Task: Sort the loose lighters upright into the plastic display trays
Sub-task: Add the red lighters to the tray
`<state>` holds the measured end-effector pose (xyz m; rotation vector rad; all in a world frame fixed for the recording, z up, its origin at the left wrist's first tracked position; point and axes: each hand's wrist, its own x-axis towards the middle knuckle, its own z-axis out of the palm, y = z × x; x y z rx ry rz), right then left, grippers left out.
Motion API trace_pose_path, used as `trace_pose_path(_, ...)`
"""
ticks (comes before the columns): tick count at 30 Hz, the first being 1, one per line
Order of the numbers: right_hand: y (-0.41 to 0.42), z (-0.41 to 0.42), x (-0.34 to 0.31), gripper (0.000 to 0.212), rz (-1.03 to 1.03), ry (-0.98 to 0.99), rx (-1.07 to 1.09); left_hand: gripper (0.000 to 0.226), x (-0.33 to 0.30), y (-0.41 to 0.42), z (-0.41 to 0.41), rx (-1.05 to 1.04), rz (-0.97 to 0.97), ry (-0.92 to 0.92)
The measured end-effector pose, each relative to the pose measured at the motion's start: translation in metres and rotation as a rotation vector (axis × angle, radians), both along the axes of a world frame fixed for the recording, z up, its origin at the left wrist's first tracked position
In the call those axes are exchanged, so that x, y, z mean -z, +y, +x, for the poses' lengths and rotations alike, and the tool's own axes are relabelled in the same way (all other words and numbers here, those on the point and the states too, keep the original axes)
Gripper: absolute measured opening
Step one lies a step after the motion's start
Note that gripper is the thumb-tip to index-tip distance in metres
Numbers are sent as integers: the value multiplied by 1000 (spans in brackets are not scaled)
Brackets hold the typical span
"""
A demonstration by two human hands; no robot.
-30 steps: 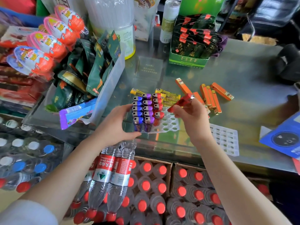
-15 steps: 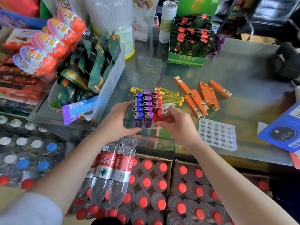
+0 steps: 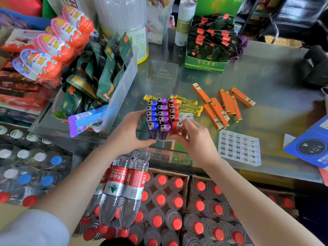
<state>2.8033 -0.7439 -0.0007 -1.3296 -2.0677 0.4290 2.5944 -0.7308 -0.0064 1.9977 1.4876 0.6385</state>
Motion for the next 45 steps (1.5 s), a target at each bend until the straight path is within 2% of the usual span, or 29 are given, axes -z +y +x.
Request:
trace_pose_path(4, 2, 2, -3, 32, 65, -74, -38, 74, -1, 1, 0, 10, 4, -10)
trace_pose_path(10, 4, 4, -8, 34, -122, 27, 2, 70, -6, -1, 2, 16, 18, -27)
trace_pose_path(12, -1, 7, -7, 24, -182, 160, 27, 72, -5, -1, 1, 13, 5, -19)
trace_pose_path(16, -6, 8, -18, 11, -371, 577, 94, 74, -7, -2, 1, 14, 10, -22)
trace_pose_path(18, -3, 5, -20, 12, -429, 625, 135, 72, -10, -3, 3, 11, 11, -31)
trace_pose_path(23, -2, -2, -15, 12, -604, 569, 212, 70, -15, -4, 4, 11, 4, -29)
trace_pose_path(26, -3, -3, -11, 12, -631, 549, 234, 71, -14, -5, 4, 10, -2, -29)
trace_pose_path(28, -2, -4, -12, 11, -562, 446, 228, 72, -12, -4, 3, 6, -6, -29)
trace_pose_path(31, -1, -7, -12, 21, -339, 165, 211, 70, -9, -3, 2, 12, 1, -34)
trace_pose_path(33, -4, -13, -10, 22, -201, 87, 174, 68, -6, -2, 1, 16, 10, -37)
trace_pose_path(38, -8, -18, 4, 24, -49, 33, 164, 71, -4, -1, 0, 13, 20, -32)
trace_pose_path(43, -12, -13, 2, 46, -107, 172, 166, 70, -5, -1, 0, 20, 27, -30)
trace_pose_path(45, -11, -10, 4, 41, -88, 145, 142, 72, -3, -1, 0, 21, 17, -25)
